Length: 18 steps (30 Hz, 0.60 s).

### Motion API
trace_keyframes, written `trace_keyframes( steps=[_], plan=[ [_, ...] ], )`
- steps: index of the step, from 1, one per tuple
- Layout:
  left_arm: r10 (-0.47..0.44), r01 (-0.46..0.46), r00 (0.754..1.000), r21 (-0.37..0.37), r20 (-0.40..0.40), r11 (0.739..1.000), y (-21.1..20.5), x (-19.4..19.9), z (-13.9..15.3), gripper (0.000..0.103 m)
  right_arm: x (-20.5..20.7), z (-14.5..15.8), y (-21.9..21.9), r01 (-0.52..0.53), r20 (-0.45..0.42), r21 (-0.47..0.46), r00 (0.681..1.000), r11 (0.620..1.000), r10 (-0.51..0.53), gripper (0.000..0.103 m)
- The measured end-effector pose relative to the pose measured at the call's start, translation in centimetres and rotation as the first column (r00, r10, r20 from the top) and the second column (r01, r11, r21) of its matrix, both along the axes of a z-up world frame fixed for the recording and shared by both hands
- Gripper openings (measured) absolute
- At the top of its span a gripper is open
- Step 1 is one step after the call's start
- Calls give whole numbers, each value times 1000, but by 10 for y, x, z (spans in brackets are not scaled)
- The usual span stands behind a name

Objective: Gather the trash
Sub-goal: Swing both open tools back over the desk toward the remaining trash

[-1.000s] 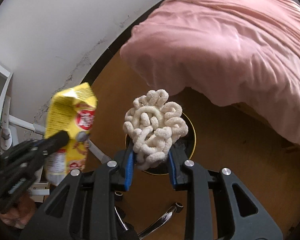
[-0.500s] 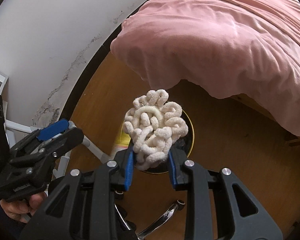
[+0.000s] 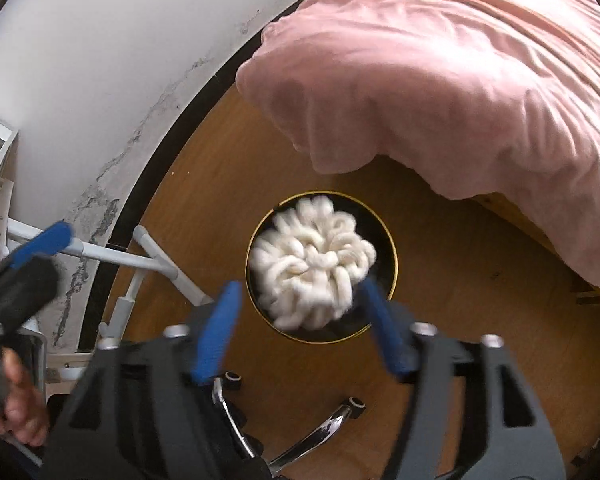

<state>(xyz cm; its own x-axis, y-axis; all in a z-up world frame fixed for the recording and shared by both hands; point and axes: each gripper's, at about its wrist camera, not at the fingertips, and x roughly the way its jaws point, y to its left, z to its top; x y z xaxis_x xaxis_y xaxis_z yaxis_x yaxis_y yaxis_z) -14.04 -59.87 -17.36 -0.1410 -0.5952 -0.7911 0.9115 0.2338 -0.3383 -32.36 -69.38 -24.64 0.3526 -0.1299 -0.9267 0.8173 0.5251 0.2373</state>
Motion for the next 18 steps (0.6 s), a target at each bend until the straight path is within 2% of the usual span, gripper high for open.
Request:
trace_keyframes(
  steps=[6,9,12,14,16,18],
  plan=[
    [44,-43,999,-43,24,998,40,5,47,91,2,29,10,13,20,-52,1000,999,-12,66],
    [76,-74,995,-46,64,996,72,11,76,92,14,62,26,-12,50,-114,999,993,18,74],
    [125,-118,986,-67,112,991,115,26,106,93,37,101,53,-71,88,-189,992,979,89,75],
    [183,-172,971,-84,155,981,150,43,124,93,58,126,73,-119,116,-230,982,966,149,75],
    [267,-252,941,-97,206,963,188,63,136,93,91,153,102,-196,148,-278,958,940,244,75],
    [368,-353,893,-104,259,930,228,87,144,93,123,169,129,-271,164,-308,929,912,331,75]
  ],
)
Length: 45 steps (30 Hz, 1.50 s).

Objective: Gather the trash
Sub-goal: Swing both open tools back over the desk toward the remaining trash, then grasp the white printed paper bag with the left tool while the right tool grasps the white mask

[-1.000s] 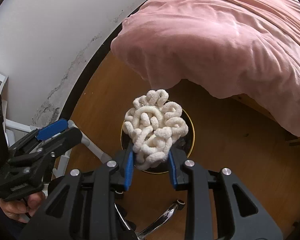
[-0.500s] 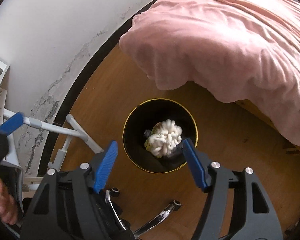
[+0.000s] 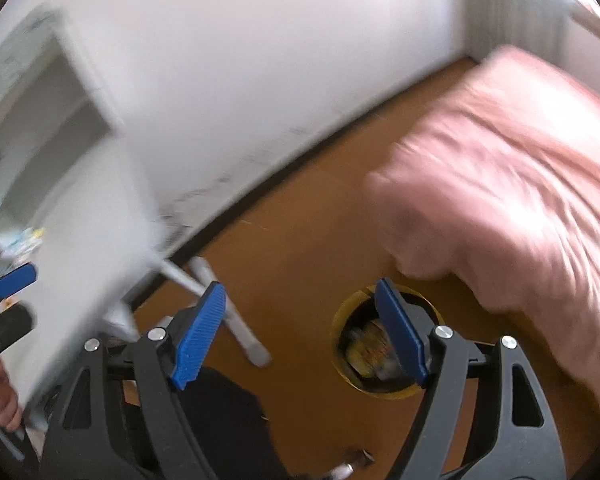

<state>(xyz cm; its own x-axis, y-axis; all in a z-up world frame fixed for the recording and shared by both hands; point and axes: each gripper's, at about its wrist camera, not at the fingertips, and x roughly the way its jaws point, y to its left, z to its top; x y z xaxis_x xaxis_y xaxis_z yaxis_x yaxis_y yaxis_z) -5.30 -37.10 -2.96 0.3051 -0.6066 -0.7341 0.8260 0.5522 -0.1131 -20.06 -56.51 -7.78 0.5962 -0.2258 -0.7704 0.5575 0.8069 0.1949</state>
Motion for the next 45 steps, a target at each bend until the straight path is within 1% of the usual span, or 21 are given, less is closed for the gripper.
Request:
trace_keyframes(
  steps=[1,3,4,6,9,10,12,14,17,19,21,26,28,31,32,33,35,38,42,44,45],
  plan=[
    [92,-93,995,7,30,996,31,19,3,93,17,7,13,-47,12,-8,999,999,47,75],
    [197,-198,979,9,52,980,71,42,6,93,56,19,47,-153,37,-15,987,988,154,75],
    [266,-268,962,12,63,963,99,57,6,93,76,22,64,-204,45,-15,978,979,205,75],
    [391,-394,917,29,84,919,147,82,6,93,111,25,94,-293,47,-13,955,956,294,75],
    [559,-564,824,43,87,825,229,112,6,93,165,23,145,-428,40,2,903,904,427,75],
    [585,-589,807,39,84,807,245,116,7,93,179,22,158,-461,38,9,887,887,460,75],
    [654,-658,753,30,74,753,288,124,7,93,211,19,191,-538,29,23,843,843,537,75],
    [698,-699,715,30,48,714,319,132,3,93,235,17,216,-585,24,24,811,810,585,75],
    [737,-737,676,27,-4,675,349,143,0,93,275,12,252,-639,14,40,769,768,639,75],
    [751,-750,660,29,-30,661,365,152,-7,93,299,8,263,-634,9,70,773,770,635,75],
    [755,-756,653,17,-65,655,372,154,-8,93,315,2,267,-612,8,103,789,784,615,75],
    [771,-776,626,9,-114,631,369,194,-11,93,345,-11,270,-571,15,182,816,801,578,75],
    [771,-776,625,1,-122,630,366,211,-12,93,354,-17,272,-552,5,202,827,809,563,73],
    [788,-789,609,31,-95,614,355,236,-15,93,355,-20,274,-542,-8,188,833,819,553,51],
    [793,-793,603,42,-85,608,351,244,-17,93,356,-21,276,-545,-11,193,831,816,557,38],
    [794,-793,604,47,-73,608,348,249,-18,93,356,-22,276,-548,-9,199,828,812,561,30],
    [806,-800,591,103,-38,591,340,262,-26,93,352,-20,277,-564,4,185,819,805,573,24],
    [817,-807,576,139,-26,574,335,271,-37,93,341,-13,281,-589,5,140,804,796,594,22],
    [826,-817,564,132,-18,561,335,272,-42,92,326,-7,281,-608,2,117,791,785,612,22],
    [828,-821,560,128,-14,557,337,270,-42,71,319,-4,278,-612,13,119,788,782,615,22],
    [826,-818,562,127,-26,561,337,269,-42,55,315,-3,275,-614,19,124,787,779,617,22]
  ],
)
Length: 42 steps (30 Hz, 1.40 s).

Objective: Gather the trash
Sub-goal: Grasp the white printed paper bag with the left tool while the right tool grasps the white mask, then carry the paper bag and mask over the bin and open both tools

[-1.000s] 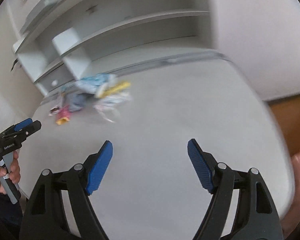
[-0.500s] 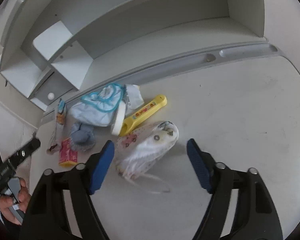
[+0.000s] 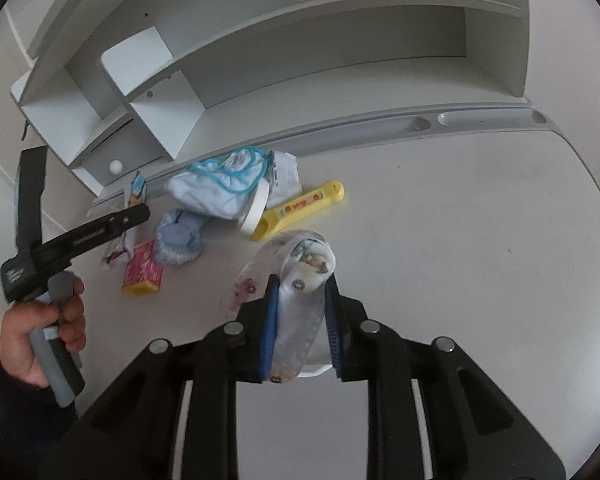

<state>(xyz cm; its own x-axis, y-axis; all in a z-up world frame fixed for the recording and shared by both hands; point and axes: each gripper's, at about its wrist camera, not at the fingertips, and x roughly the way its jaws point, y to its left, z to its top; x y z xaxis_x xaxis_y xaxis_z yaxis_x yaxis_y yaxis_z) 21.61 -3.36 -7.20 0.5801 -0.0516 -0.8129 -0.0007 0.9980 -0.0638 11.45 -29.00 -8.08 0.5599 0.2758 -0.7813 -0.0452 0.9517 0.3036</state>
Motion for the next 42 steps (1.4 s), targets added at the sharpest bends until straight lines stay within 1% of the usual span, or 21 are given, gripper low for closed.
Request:
trace_keyframes(
  steps=[1,4,7,11,14,16,19,21,23,24,25,27,28,29,31,33,34,35,36,39,42],
  plan=[
    [0,0,1000,-3,3,1000,0,-3,1,45,-4,0,-4,2,-1,6,1000,1000,-2,22],
    [-4,4,1000,-22,22,1000,6,-13,9,25,-18,3,-18,27,0,26,1000,999,-27,22],
    [-9,11,998,-28,63,1000,10,-31,22,21,-37,11,-34,68,21,30,997,997,-69,22],
    [-29,35,992,-45,124,998,5,-60,47,20,-64,22,-60,127,47,31,991,991,-128,22],
    [-95,106,981,-58,166,993,-18,-88,65,20,-93,27,-91,199,65,27,978,980,-200,22],
    [-171,186,967,-65,190,980,-45,-108,73,20,-117,28,-117,260,70,23,963,965,-261,22],
    [-299,317,930,-55,212,947,-100,-137,76,20,-156,27,-156,363,75,-1,929,932,-362,22],
    [-391,411,896,-58,211,910,-139,-154,73,20,-185,26,-185,442,79,-20,895,897,-439,22],
    [-496,518,844,-66,206,853,-186,-175,69,20,-213,25,-210,505,83,-33,862,863,-501,22],
    [-547,569,811,-64,207,820,-212,-188,66,20,-231,23,-225,544,87,-39,837,838,-540,22],
    [-575,598,791,-61,207,799,-227,-198,64,20,-247,21,-238,574,88,-46,817,817,-569,22],
    [-653,675,730,-66,200,735,-267,-219,59,20,-281,15,-264,641,85,-58,767,766,-636,22],
    [-702,724,685,-75,195,686,-294,-234,55,20,-294,11,-275,664,79,-60,747,745,-660,22],
    [-729,750,658,-77,192,657,-309,-243,52,20,-308,7,-285,689,71,-60,725,722,-685,22],
    [-800,819,572,-80,180,568,-352,-269,43,20,-340,-6,-309,740,46,-62,672,669,-739,22],
    [-842,859,511,-85,172,505,-377,-288,35,20,-365,-19,-329,778,24,-70,627,624,-779,22],
    [-874,889,457,-81,164,450,-399,-304,28,20,-379,-28,-339,798,8,-72,600,598,-800,22],
    [-888,903,430,-78,160,423,-410,-312,23,20,-388,-35,-345,809,-4,-72,584,583,-812,22],
    [-909,921,389,-72,151,382,-428,-324,14,20,-399,-44,-354,825,-25,-74,560,560,-828,22],
    [-943,948,315,-82,108,307,-465,-344,-14,20,-422,-73,-372,853,-84,-95,507,513,-858,22],
    [-962,961,266,-94,65,260,-493,-351,-45,20,-438,-102,-387,863,-147,-107,478,494,-866,22]
  ],
)
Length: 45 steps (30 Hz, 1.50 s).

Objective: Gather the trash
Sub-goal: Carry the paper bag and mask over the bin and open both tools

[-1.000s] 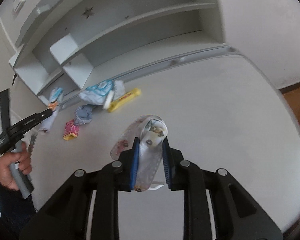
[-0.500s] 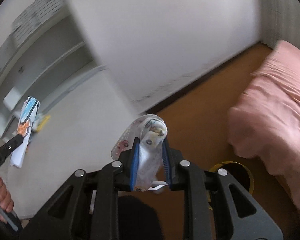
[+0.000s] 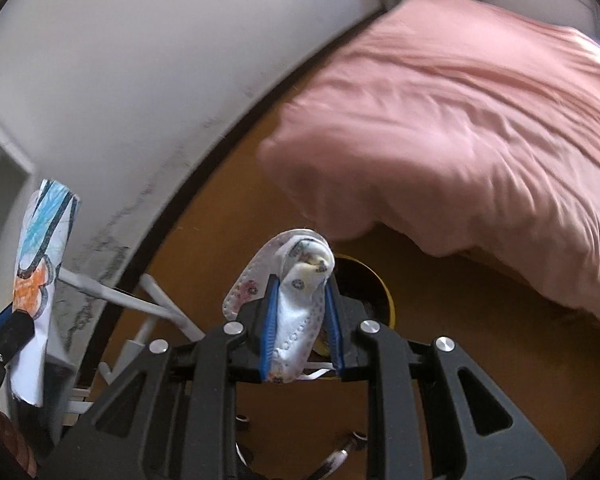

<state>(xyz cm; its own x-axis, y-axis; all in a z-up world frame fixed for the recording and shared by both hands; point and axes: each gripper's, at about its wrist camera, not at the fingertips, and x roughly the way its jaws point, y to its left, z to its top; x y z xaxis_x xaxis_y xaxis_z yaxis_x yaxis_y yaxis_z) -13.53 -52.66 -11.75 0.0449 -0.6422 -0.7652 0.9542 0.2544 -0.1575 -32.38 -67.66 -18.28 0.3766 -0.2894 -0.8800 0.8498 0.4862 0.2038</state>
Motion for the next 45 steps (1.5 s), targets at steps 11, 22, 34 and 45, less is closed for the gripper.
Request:
trace_keyframes(
  steps=[11,22,34,45],
  plan=[
    [-56,64,997,145,-61,987,-72,-15,-92,21,-9,-83,-28,28,-96,136,995,990,-15,22],
    [-45,64,994,195,-102,979,-83,-8,-122,21,1,-95,-33,24,-84,155,996,988,-11,54],
    [-67,97,987,215,-144,972,-103,-17,-141,52,-15,-80,-39,102,-37,118,994,988,-98,56],
    [-85,97,993,146,-83,985,-87,-22,-94,78,-18,-61,-34,108,-20,81,994,991,-106,58]
  ],
)
